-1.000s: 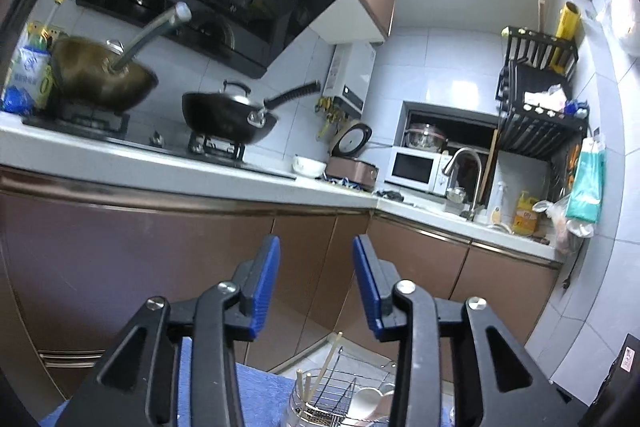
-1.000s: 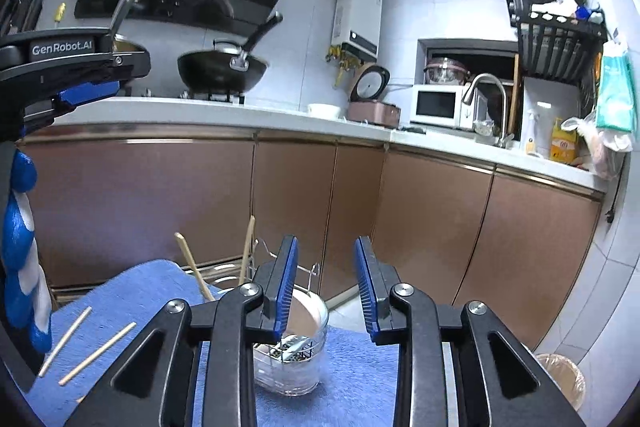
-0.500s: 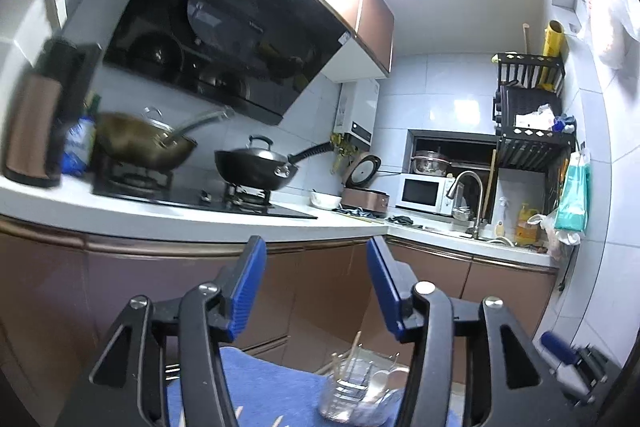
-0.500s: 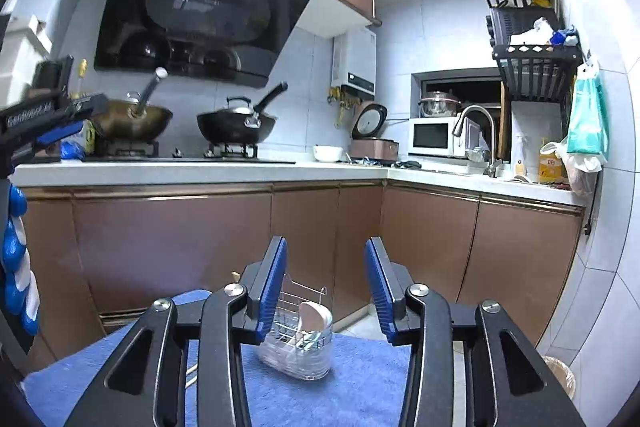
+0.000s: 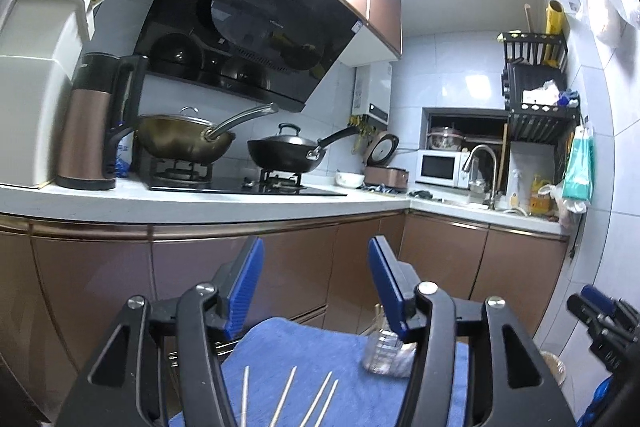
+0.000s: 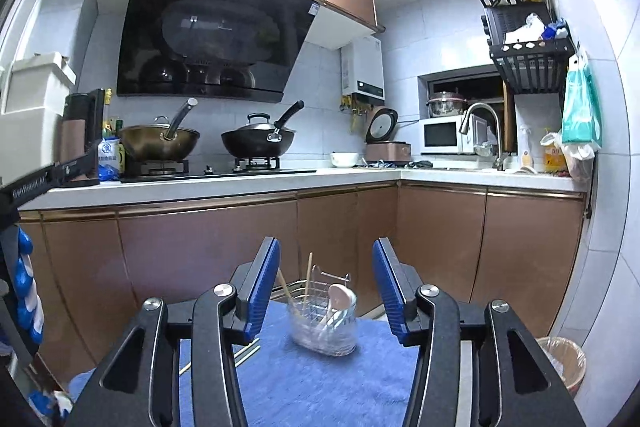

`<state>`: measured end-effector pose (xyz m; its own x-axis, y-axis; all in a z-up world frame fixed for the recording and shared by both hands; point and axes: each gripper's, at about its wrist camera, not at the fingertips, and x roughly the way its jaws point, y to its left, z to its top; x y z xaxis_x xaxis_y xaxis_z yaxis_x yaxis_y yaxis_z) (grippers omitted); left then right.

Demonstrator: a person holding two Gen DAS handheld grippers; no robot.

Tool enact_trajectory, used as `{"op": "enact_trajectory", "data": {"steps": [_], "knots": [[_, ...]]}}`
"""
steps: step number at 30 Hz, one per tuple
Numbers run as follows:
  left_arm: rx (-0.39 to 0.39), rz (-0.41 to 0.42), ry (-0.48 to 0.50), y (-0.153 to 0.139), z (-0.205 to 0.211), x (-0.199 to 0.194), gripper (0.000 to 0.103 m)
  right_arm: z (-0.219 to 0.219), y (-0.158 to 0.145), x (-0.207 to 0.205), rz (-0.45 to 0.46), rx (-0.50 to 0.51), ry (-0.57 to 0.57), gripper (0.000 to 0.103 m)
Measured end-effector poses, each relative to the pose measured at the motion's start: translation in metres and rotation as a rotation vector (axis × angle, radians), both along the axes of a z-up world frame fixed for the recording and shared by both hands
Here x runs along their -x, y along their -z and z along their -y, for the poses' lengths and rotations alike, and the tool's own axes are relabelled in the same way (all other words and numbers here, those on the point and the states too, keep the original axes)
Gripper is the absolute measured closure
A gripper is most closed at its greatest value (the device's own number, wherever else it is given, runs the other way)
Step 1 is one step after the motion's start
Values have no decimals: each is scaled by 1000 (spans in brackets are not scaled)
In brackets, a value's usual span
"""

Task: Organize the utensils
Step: 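Move both open grippers back over the loose chopsticks on the towel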

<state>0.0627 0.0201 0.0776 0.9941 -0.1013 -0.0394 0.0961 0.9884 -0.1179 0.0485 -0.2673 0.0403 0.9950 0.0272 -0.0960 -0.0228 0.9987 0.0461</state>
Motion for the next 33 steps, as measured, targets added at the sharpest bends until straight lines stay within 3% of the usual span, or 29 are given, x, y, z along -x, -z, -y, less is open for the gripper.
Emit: {"op": "enact_trajectory", "data": {"steps": [15,20,33], "knots": [[-85,-131,23,37,-13,-13,50,-7,21,-5,-120,-62,-59,56],[-107,-203,34,58,-12,-32,50,-15,34,-19,-180,-54,-83,62],[-110,-533,63,135,-34,-133,51,-84,97,-107,-478,23,-249,73]]}}
